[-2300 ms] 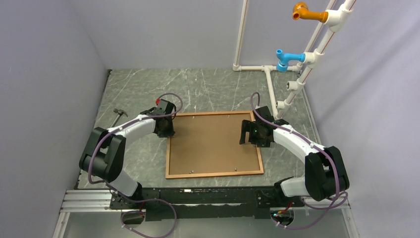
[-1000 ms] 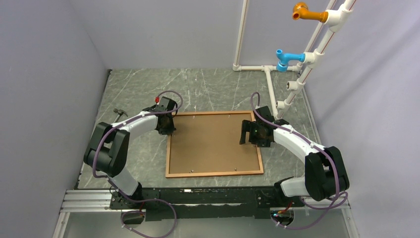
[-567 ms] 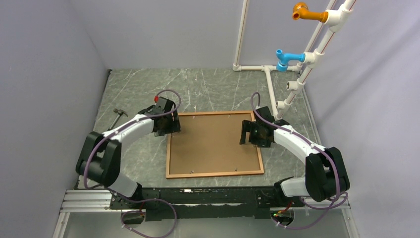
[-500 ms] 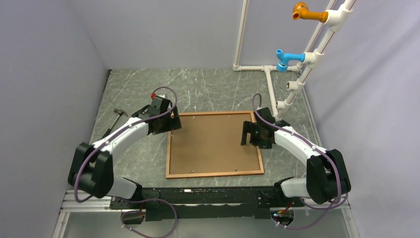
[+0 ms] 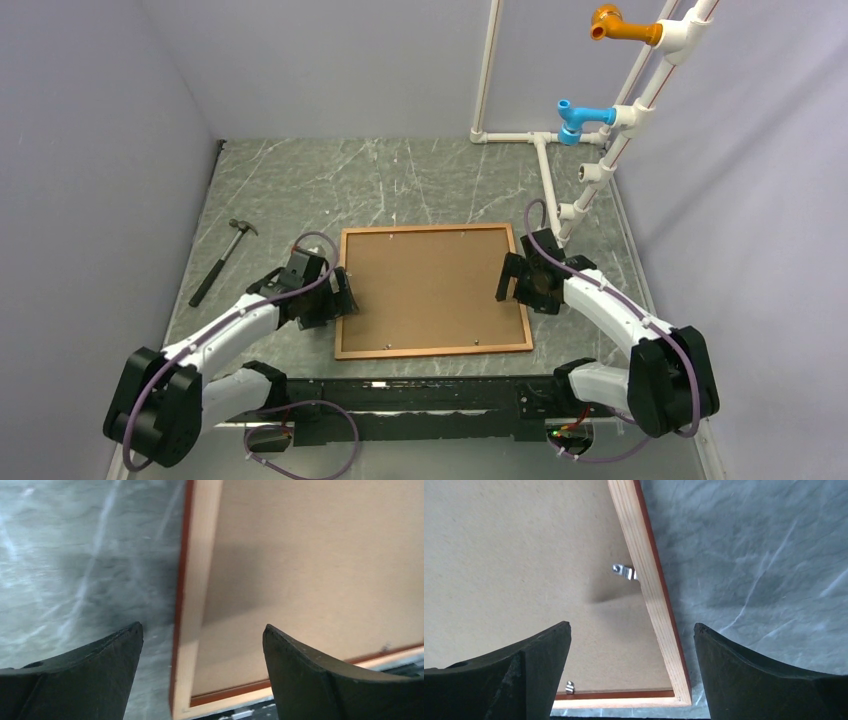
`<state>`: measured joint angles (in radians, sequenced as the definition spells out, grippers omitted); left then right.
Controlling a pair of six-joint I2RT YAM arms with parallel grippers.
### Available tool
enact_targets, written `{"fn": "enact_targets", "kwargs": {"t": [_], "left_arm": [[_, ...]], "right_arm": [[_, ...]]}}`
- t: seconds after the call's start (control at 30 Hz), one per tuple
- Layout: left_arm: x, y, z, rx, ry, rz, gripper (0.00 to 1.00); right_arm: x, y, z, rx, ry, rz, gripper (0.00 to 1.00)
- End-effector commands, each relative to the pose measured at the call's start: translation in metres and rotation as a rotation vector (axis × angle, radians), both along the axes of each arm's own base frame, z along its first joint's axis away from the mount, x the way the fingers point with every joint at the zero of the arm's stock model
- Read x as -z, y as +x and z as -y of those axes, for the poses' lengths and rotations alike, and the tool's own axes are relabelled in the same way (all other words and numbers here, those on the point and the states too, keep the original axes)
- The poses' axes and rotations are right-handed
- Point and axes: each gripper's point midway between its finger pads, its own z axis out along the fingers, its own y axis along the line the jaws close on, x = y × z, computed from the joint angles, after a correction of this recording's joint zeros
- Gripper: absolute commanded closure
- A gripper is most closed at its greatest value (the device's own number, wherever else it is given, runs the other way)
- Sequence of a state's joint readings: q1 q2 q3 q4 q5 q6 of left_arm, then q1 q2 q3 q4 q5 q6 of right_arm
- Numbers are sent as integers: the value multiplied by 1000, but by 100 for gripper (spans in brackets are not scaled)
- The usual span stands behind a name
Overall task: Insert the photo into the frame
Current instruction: Move the photo frame to the center of the board.
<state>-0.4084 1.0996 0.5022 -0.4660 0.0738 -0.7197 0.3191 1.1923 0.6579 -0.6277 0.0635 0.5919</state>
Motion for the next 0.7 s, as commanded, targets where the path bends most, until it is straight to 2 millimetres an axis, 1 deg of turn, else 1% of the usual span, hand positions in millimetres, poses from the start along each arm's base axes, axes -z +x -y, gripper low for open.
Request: {"fn": "enact_targets", "kwargs": {"t": [0.0,0.1,0.2,0.3,0.4,0.53,0.6,0.67], "left_arm": [[-8,-1,28,21,-177,28,9],[-3,1,36,38,-208,8,10],[-4,11,46,64,-229,2,10],[-10,28,54,87,-230,11,10],[-17,51,59,103,-210,25,10],[-20,83,54,94,-158,30,9],[-17,93,42,73,-92,23,7],[-15,98,26,46,-4,18,1]], "right_arm": [[11,-13,-16,-7,96,-64,6],[13,-16,-30,-36,171,-78,7],[12,-14,-42,-57,224,-79,8],[9,-9,-56,-84,274,-75,8],[6,0,-69,-102,299,-69,8],[5,13,-91,-144,307,-63,8],[6,20,-96,-149,285,-70,8],[10,22,-93,-144,255,-75,7]]}}
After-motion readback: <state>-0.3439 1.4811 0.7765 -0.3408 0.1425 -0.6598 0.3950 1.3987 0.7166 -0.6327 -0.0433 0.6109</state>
